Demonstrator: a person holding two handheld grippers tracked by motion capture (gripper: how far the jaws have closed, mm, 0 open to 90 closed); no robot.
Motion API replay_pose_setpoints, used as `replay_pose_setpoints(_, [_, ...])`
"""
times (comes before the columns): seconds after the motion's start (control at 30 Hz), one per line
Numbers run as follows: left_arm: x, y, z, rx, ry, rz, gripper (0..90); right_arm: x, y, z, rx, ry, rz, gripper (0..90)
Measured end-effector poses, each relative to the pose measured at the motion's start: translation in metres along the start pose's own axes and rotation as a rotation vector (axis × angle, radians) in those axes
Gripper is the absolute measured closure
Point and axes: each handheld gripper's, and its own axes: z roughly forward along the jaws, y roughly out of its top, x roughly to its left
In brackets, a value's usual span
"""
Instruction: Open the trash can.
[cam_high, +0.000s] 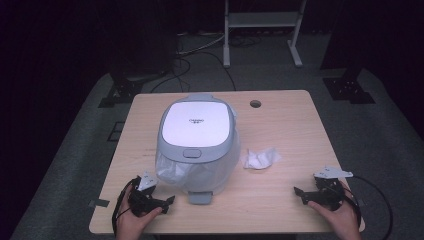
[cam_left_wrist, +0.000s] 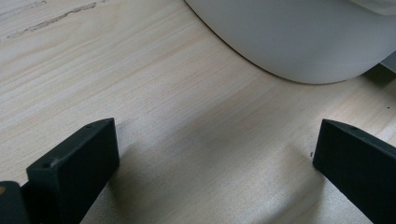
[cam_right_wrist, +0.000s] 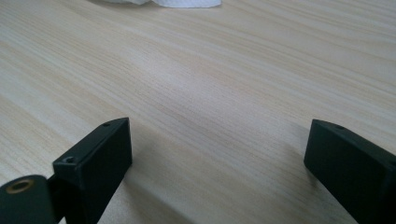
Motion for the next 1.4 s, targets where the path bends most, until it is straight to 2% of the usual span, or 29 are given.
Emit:
replay_pose_setpoints(0.07, [0.001,0.0,-0.001,-0.011,0.002,-0.002,2.6,0.0,0.0,0.0,0.0,0.0,0.0,6.3])
replay_pose_setpoints(0.23, [0.002,-0.002,-0.005,-0.043,0.001,-0.004,17.1,0.0,0.0,0.0,0.0,0.0,0.0,6.3])
replay_pose_setpoints(0.33, [0.003,-0.003,-0.006,-0.062,-0.003,-0.017,30.0,0.0,0.0,0.0,0.0,0.0,0.0,6.3])
replay_pose_setpoints(0.37, [0.003,-0.004,-0.009,-0.074,-0.01,-0.026,38.5,0.0,0.0,0.0,0.0,0.0,0.0,6.3])
replay_pose_setpoints(0.4, [0.003,-0.004,-0.009,-0.074,-0.01,-0.026,41.1,0.0,0.0,0.0,0.0,0.0,0.0,6.3])
replay_pose_setpoints(0.43, [0.003,-0.005,-0.01,-0.086,-0.03,-0.032,45.9,0.0,0.0,0.0,0.0,0.0,0.0,6.3])
replay_pose_setpoints(0.53, [0.001,-0.005,-0.015,-0.102,-0.032,-0.036,60.6,0.0,0.0,0.0,0.0,0.0,-0.001,6.3])
replay_pose_setpoints(0.57, [0.001,-0.004,-0.017,-0.109,-0.051,-0.056,66.1,0.0,0.0,0.0,0.0,0.0,-0.001,6.3])
replay_pose_setpoints(0.63, [0.0,-0.004,-0.021,-0.125,-0.062,-0.077,74.4,0.0,0.0,0.0,0.0,0.0,0.0,6.3])
replay_pose_setpoints(0.7, [-0.001,-0.003,-0.024,-0.129,-0.07,-0.077,84.7,0.0,0.0,0.0,0.0,0.0,0.0,6.3])
replay_pose_setpoints(0.77, [-0.002,-0.002,-0.026,-0.135,-0.076,-0.075,90.0,0.0,0.0,0.0,0.0,0.0,-0.001,6.3])
replay_pose_setpoints(0.9, [-0.005,0.0,-0.029,-0.136,-0.076,-0.075,90.0,0.0,0.0,0.0,-0.001,0.0,-0.001,6.3])
replay_pose_setpoints(1.1, [-0.016,0.001,-0.035,-0.155,-0.101,-0.067,90.0,0.0,0.0,0.0,0.0,0.0,-0.001,6.3])
replay_pose_setpoints(1.4, [-0.036,0.006,-0.036,-0.162,-0.159,-0.039,90.0,0.0,0.0,0.0,0.0,0.0,-0.001,6.3])
